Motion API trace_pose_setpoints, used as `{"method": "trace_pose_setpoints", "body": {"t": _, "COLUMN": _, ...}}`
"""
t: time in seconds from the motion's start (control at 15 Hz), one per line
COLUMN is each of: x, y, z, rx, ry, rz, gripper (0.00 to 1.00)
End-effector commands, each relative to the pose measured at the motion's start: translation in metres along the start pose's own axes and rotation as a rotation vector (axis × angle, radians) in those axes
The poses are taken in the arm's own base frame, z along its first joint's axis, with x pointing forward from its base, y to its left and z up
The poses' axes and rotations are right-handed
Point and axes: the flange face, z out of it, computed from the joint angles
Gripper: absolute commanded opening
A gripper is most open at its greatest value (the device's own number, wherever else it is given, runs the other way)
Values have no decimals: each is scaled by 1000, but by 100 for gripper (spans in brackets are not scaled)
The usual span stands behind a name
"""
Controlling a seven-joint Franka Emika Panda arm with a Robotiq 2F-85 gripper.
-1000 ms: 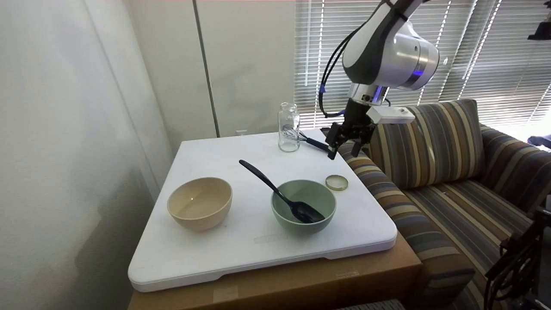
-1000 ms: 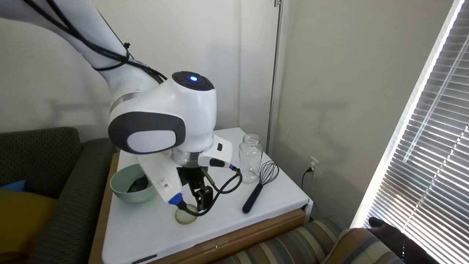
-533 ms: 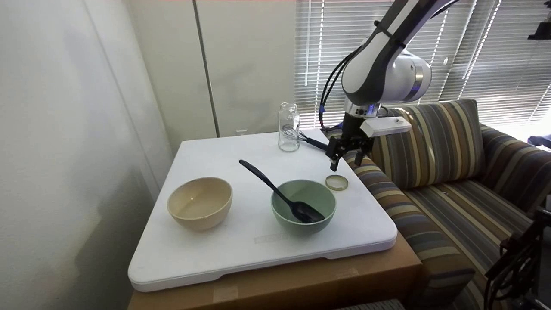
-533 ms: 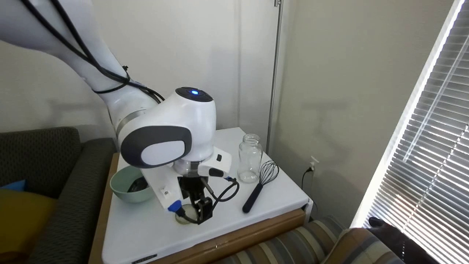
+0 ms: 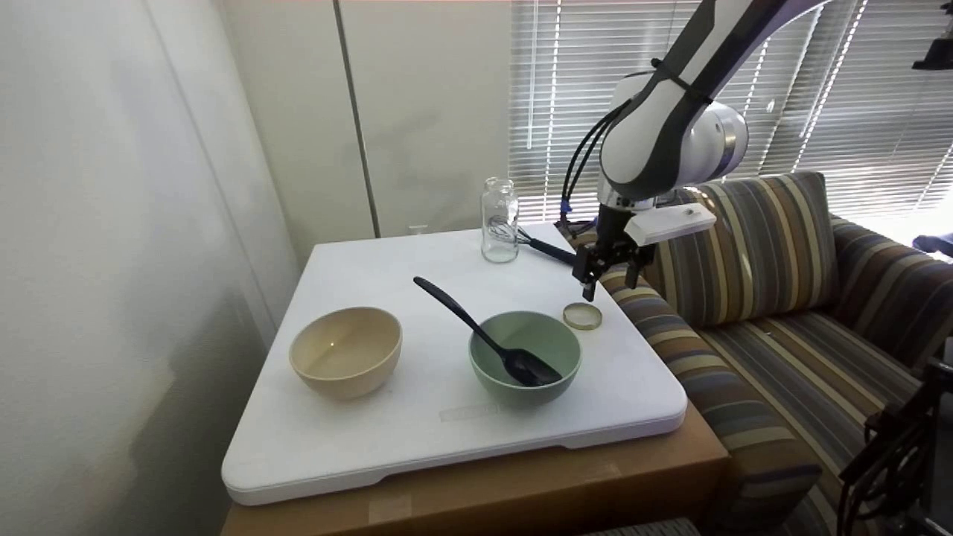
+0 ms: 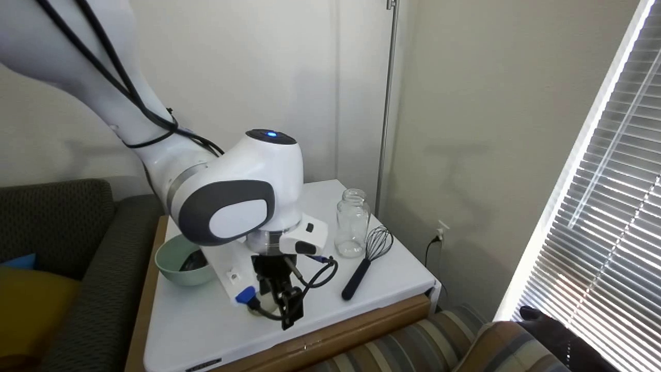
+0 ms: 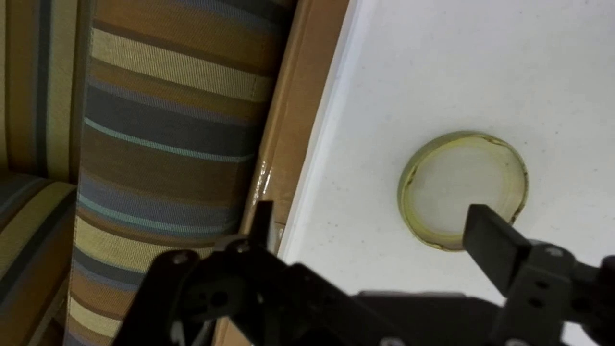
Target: Turn the lid upside down
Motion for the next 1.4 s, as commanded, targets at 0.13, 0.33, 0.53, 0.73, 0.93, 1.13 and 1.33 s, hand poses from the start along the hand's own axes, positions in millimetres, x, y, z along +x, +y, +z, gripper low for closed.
{"method": "trace_pose_setpoints", "body": {"t": 0.13, "x": -6, "y": 1, "z": 14, "rx": -18, "ry": -37, "rz": 3, "gripper": 100}}
{"method": "trace_pose_setpoints", "body": {"t": 0.33, "x": -7, "y": 0, "z": 22, "rx": -18, "ry": -35, "rz": -4, "gripper": 100}}
{"method": "trace_pose_setpoints", "body": {"t": 0.53, "x": -8, "y": -1, "z": 24, "rx": -16, "ry": -23, "rz": -4, "gripper": 75}}
{"method": "trace_pose_setpoints", "body": {"t": 0.73, "x": -8, "y": -2, "z": 25, "rx": -16, "ry": -26, "rz": -4, "gripper": 59}}
{"method": "trace_pose_setpoints", "body": {"t": 0.93, "x": -9, "y": -3, "z": 24, "rx": -14, "ry": -27, "rz": -5, "gripper": 38}}
{"method": "trace_pose_setpoints", "body": {"t": 1.13, "x": -8, "y": -6, "z": 21, "rx": -11, "ry": -25, "rz": -7, "gripper": 18}}
{"method": "trace_pose_setpoints", "body": {"t": 1.33, "x": -7, "y": -9, "z": 20, "rx": -5, "ry": -27, "rz": -8, "gripper": 1}}
